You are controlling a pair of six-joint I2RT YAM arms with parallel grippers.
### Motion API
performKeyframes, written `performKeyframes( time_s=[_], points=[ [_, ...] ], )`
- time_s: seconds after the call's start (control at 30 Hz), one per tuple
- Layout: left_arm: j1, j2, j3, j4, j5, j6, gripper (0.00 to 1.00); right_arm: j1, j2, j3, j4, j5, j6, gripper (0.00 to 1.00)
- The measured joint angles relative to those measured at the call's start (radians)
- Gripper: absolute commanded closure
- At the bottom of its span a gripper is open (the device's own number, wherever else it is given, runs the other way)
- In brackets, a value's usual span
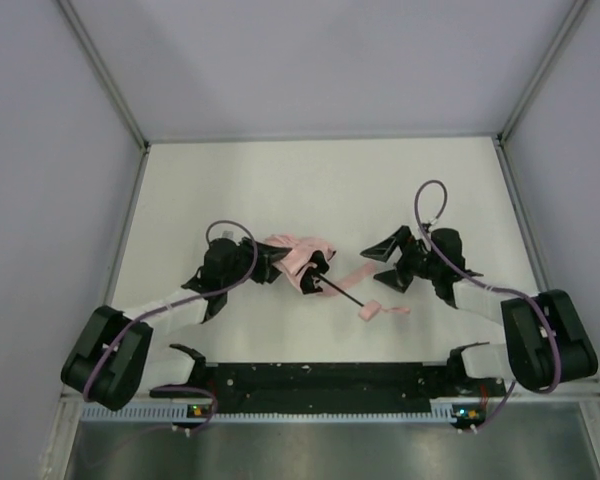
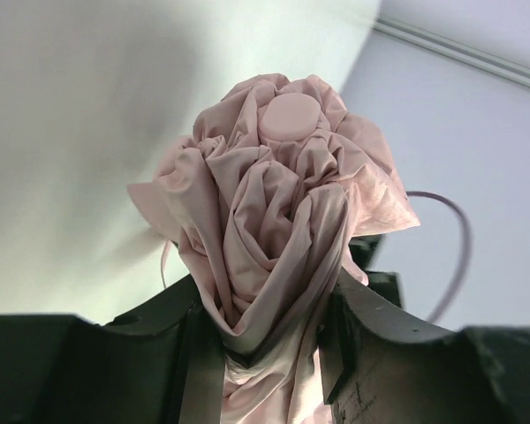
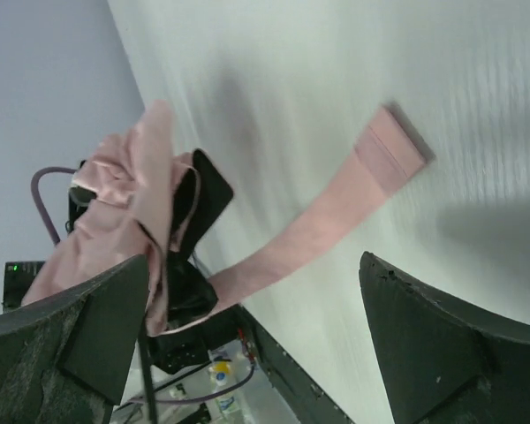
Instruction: Put away the umbrella
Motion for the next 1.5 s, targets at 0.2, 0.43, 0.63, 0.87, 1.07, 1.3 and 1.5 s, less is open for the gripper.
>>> performKeyframes(
  time_s=[0.2,0.43,0.63,0.87,1.07,1.3,1.5],
  points=[
    [0.000,-0.072,0.005,0.076,0.005,-0.066,1.00,0.034,-0.002,-0.114,0.057,0.026,0.159,0.01],
    [0.001,-0.077,0.058,0.102,0.002,-0.129,1.00,0.237,0.024,-0.128,0.186,0.110,0.422,0.25],
    [0.001,-0.077,0.079,0.122,0.003,-0.167,1.00,0.341,0.215,-0.119,0.414,0.195,0.632,0.65],
    [0.001,-0.077,0.079,0.168,0.050,-0.209,1.00,0.311,0.432,0.006,0.556,0.201,0.664,1.00],
    [-0.010,-0.059,0.079,0.209,0.177,-0.205,1.00,0.270,0.520,0.254,0.536,0.123,0.464,1.00],
    [-0.021,-0.068,0.081,-0.040,0.222,0.010,1.00,0.207,0.611,0.380,0.583,0.024,0.291,1.00],
    [-0.023,0.087,0.113,-0.178,0.134,0.215,1.00,0.202,0.690,0.403,0.608,-0.010,0.229,1.00]
  ],
)
